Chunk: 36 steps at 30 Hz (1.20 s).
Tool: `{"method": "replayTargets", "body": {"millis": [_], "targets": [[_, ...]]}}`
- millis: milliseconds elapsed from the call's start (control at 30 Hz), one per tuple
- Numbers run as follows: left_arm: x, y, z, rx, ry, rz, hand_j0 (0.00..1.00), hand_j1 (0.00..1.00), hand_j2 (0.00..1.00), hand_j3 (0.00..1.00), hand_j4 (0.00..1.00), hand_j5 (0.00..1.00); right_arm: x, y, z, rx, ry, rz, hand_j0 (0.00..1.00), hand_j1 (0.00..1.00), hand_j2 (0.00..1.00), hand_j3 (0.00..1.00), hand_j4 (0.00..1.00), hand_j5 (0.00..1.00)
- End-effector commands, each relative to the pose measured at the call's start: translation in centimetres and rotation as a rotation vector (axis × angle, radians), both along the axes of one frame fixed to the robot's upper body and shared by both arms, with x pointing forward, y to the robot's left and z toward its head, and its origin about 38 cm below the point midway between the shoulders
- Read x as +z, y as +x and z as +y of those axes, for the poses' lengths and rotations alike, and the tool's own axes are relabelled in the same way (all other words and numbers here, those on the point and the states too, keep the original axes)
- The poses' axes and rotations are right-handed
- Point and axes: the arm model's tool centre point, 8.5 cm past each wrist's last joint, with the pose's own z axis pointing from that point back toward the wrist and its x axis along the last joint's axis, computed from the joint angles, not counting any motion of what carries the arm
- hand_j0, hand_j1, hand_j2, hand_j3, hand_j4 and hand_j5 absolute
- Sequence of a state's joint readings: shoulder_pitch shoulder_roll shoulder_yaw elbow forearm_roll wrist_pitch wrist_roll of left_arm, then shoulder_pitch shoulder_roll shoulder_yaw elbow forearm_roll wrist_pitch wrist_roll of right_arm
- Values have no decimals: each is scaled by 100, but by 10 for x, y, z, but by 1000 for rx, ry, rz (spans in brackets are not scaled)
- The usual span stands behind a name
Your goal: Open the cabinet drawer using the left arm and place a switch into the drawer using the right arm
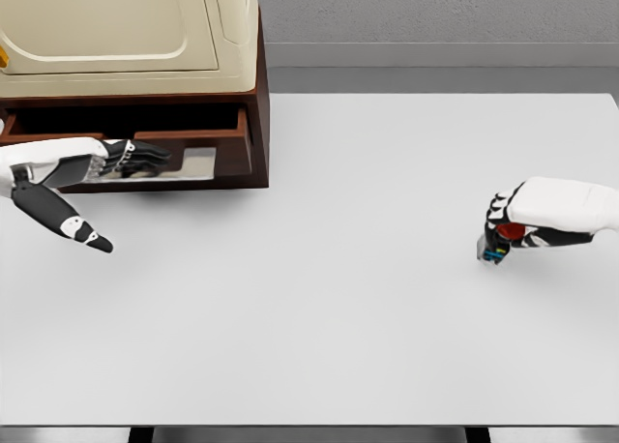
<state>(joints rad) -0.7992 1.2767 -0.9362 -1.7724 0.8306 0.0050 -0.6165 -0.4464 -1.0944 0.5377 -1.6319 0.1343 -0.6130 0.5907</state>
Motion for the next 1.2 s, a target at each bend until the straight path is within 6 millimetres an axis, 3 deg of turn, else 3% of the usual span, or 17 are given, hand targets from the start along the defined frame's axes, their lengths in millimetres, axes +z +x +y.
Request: {"method": "replayTargets", "body": {"millis": [0,367,500,1167], "targets": [[-6,0,10,11,86,-25,100,100,100,100,100,100,-5,2,9,14,15,11,38,38,38,38,38,38],[-12,-6,18,27,100,-2,100,100,100,100,100,100,7,16,37,61,83,-43,38,38,38,38,38,38],[-14,-9,22,34,106,9,100,100,100,100,100,100,12,24,59,108,104,-62,38,38,38,38,38,38],[-23,-17,33,58,106,52,100,100,100,100,100,100,36,55,121,251,74,-102,38,38,38,38,38,38]]}}
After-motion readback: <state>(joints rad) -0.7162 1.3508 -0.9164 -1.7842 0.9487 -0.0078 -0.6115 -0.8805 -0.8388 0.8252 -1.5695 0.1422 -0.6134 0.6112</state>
